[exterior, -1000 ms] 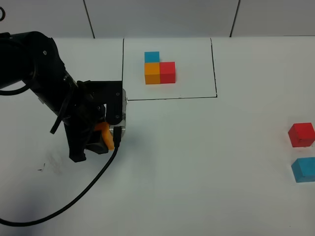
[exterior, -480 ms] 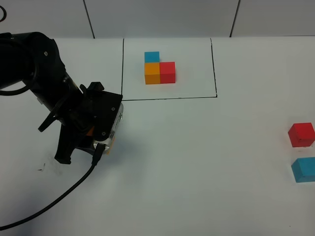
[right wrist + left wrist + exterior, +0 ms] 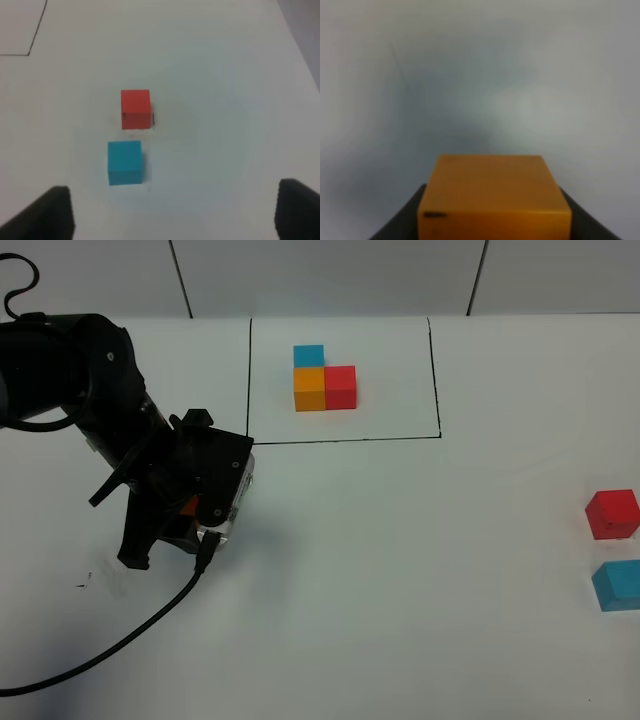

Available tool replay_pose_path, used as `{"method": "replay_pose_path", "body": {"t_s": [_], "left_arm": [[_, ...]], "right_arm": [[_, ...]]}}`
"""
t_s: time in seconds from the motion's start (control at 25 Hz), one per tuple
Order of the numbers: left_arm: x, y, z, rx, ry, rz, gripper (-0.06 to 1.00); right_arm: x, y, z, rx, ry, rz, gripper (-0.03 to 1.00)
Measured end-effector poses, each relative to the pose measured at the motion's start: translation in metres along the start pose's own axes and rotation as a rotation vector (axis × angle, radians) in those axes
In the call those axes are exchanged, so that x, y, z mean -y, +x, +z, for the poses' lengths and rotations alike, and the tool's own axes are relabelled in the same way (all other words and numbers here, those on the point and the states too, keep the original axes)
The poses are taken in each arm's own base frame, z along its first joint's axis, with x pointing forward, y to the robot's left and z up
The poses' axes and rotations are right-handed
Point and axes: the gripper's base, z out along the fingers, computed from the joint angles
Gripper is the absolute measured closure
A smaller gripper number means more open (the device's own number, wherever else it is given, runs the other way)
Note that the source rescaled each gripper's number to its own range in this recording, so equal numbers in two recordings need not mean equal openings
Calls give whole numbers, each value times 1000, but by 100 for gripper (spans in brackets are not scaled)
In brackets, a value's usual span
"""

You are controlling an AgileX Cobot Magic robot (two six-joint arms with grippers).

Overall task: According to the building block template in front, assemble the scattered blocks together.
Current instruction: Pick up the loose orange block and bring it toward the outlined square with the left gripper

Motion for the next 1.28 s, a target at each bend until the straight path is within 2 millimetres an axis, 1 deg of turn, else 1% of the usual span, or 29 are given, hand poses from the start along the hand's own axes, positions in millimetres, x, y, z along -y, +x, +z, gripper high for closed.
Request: {"method": "replay_pose_path", "body": {"t_s": [0.24, 0.48, 0.84, 1.0, 1.28], "left_arm": [[-15, -6, 2, 2, -16, -36, 36], [-25, -13, 14, 0, -5, -40, 36], [-40, -20, 26, -10, -5, -52, 36], [-42, -24, 34, -12, 6, -41, 36], [-43, -22, 45, -19, 24, -84, 36]], "right_arm": [[0, 0, 0, 0, 0, 0, 16], [0, 0, 0, 0, 0, 0, 16], [0, 0, 0, 0, 0, 0, 16], [0, 0, 0, 0, 0, 0, 16], [0, 0, 0, 0, 0, 0, 16]]}}
